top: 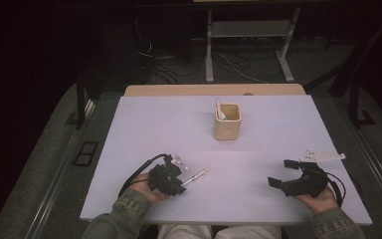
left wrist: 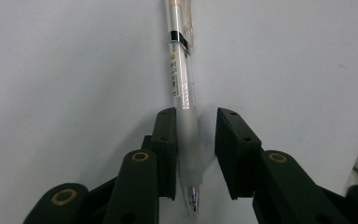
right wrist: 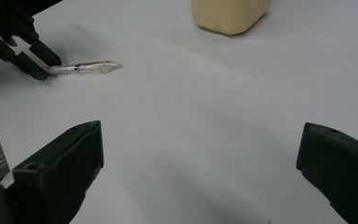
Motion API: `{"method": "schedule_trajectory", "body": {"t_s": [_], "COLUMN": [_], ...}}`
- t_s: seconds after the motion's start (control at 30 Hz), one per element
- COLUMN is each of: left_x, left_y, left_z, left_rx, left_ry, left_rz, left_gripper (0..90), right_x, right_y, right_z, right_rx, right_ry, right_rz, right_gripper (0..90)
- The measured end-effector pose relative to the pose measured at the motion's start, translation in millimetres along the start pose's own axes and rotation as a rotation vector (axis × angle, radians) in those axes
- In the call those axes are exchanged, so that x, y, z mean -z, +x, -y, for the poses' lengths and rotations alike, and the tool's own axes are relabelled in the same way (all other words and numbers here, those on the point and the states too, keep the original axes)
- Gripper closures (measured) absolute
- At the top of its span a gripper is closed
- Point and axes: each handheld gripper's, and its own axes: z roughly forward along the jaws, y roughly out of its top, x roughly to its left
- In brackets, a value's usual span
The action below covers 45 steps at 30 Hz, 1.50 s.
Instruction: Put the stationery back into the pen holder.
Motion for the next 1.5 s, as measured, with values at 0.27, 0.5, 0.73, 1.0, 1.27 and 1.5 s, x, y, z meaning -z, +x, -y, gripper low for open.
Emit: {"method": "schedule_trajectory", "body": {"t_s": [0.27, 0.5, 0.73, 1.0, 1.27, 1.5], "left_x": [-0.9, -0.4, -0.6, 2.2, 19.6, 33.7], "left_y": [-3.0, -3.8, -3.2, -1.1, 2.0, 5.2], "left_z": [-0.2, -3.8, -3.1, -6.5, -15.7, -23.8], "left_rx": [-0.022, -0.032, -0.019, -0.015, -0.017, -0.035], "left_ry": [0.012, 0.046, 0.034, 0.023, -0.018, -0.051], "left_rz": [-0.043, -0.058, -0.045, -0.029, -0.044, -0.051], "left_gripper": [76.9, 79.0, 79.5, 79.5, 79.5, 79.4], "right_x": [1.0, 1.6, 1.6, 2.1, 1.6, 1.1], "right_y": [-1.6, -2.2, -2.5, -2.4, -2.6, -0.7], "right_z": [0.0, 0.1, 0.0, 0.0, 0.0, -1.1], "right_rx": [-0.008, -0.008, -0.01, -0.009, -0.003, 0.0], "right_ry": [-0.007, -0.015, -0.013, -0.012, -0.012, -0.004], "right_rz": [0.0, 0.0, 0.0, 0.0, -0.003, -0.011], "right_gripper": [0.2, 0.2, 0.2, 0.3, 0.3, 0.3]}}
